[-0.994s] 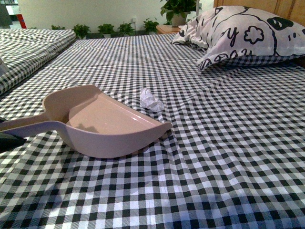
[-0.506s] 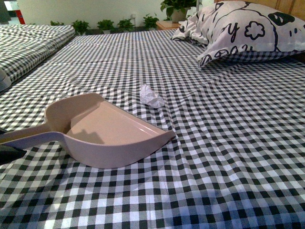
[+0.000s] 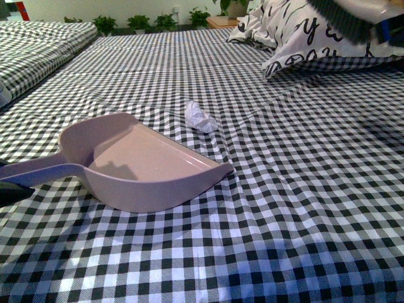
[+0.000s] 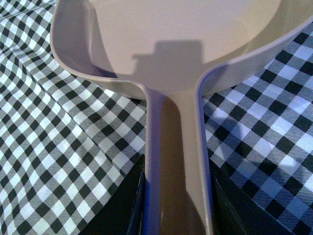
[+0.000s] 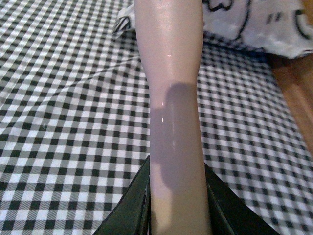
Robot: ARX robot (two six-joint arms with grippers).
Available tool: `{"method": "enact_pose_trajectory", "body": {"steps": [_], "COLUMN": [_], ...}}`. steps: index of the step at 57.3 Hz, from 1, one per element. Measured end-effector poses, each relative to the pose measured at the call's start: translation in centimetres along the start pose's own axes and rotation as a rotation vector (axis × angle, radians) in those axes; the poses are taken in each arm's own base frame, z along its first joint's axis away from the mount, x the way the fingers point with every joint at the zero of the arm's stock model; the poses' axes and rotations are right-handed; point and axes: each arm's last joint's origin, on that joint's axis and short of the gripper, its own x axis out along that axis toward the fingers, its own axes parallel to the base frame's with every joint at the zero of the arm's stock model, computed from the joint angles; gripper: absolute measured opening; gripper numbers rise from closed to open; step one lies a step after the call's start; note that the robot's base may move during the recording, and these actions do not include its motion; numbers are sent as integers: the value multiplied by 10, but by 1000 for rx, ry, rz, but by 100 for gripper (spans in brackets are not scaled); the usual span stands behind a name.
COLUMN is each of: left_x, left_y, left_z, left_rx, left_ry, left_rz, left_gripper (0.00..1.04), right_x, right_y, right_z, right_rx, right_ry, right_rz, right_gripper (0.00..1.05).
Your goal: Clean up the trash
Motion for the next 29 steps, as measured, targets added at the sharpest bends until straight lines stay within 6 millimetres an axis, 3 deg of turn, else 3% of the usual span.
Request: {"method": "enact_pose_trajectory", "body": {"steps": [6, 14, 19, 29], "left_x": [0, 0, 0, 0], "left_y": [0, 0, 0, 0], "left_z": [0, 0, 0, 0], "left_rx": [0, 2, 2, 2], "left_ry": [0, 0, 0, 0], "left_rz": [0, 0, 0, 0], "left_gripper": [29, 29, 29, 29], "right_x": [44, 83, 97, 104], "right_y": [13, 35, 52, 89], "right_z": [-2, -15, -21, -34], "right_rx": [-38, -70, -84, -122], "right_ry": [86, 175, 205, 242], "right_rz": [30, 69, 103, 224], "right_gripper": [20, 20, 20, 20]}}
